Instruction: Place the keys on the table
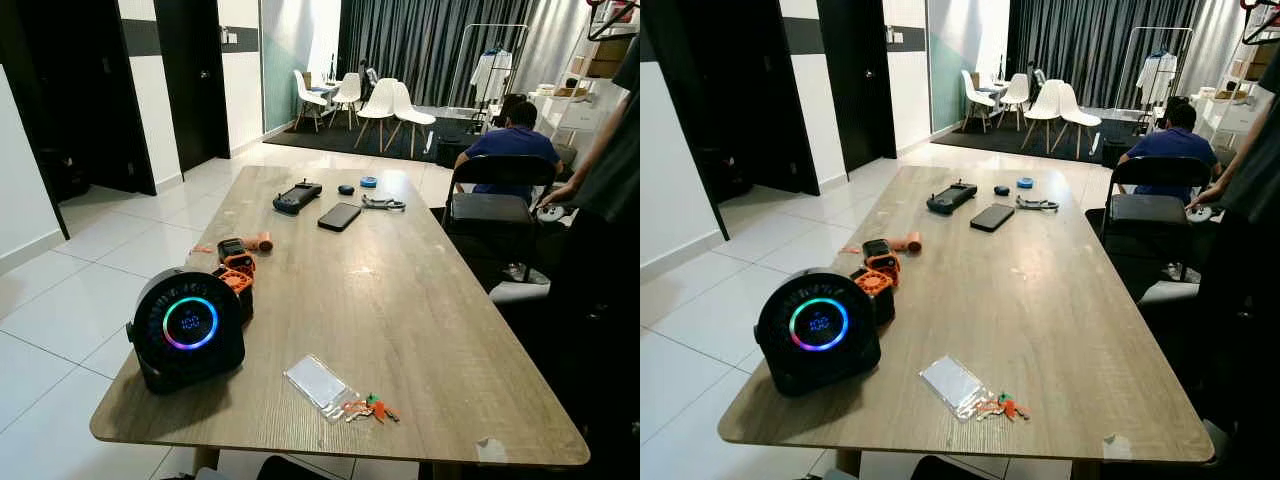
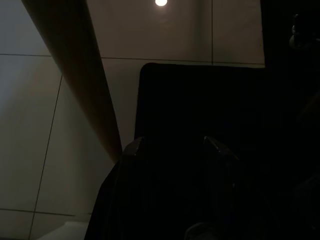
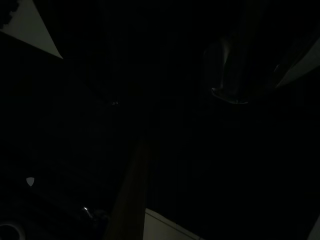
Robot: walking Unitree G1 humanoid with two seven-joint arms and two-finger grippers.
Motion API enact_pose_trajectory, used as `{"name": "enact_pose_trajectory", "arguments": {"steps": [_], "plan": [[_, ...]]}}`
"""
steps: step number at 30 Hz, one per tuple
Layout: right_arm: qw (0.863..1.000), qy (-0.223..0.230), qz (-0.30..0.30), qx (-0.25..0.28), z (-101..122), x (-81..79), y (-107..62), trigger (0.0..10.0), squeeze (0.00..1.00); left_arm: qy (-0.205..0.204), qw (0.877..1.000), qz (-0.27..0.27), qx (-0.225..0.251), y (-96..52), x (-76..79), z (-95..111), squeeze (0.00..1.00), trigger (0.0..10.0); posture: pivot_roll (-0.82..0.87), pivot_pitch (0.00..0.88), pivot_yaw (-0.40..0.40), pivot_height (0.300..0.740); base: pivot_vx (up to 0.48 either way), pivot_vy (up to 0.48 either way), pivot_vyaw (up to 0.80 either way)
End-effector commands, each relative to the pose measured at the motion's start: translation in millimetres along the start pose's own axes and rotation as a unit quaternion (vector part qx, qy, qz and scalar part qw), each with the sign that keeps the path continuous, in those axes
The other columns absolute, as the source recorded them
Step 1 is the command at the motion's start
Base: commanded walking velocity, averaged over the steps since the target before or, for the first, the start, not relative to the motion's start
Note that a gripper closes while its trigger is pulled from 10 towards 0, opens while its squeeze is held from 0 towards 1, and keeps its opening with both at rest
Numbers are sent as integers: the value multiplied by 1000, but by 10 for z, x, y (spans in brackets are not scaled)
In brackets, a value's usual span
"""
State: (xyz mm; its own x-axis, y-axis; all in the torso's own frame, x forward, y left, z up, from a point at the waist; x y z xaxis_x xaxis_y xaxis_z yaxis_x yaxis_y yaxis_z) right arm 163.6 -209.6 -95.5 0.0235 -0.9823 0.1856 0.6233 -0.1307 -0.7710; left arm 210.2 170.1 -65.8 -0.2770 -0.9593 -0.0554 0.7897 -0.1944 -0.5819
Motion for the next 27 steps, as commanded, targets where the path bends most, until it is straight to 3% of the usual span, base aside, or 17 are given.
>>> {"name": "enact_pose_trajectory", "arguments": {"steps": [1, 15, 27], "plan": [[1000, -3, 0, -7, -43, 5, -10, 10000, 0, 1, 1000, -3, 2, 0, 0, 6, 0, 10000, 1, 30, 3, 740, 0, -398, 0], [1000, -5, -2, -8, -37, 12, -6, 10000, 0, 3, 1000, -2, 5, 3, -12, 22, 0, 10000, 2, 29, 3, 740, 0, -376, 0], [1000, -3, -2, -10, -39, 0, -6, 10000, 0, -4, 1000, 2, -1, 6, -50, 21, 0, 10000, 7, 31, 6, 740, 0, 0, 0]]}}
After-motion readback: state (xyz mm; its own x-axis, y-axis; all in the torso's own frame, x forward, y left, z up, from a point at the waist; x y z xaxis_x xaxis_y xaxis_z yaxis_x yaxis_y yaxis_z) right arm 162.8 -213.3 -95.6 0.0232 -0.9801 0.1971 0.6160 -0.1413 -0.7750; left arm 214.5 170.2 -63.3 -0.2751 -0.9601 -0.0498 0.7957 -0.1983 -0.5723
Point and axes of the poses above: a point about 5 cm out from each wrist's last joint towards the gripper, its own y axis pointing out of the wrist towards the gripper, its own z axis along the axis of the wrist's last joint, x = y × z, the point moved 1 cm from there along y, pointing out of the wrist towards the gripper, and after that the axes turned 1 degree about -y, right-handed, at the moved point
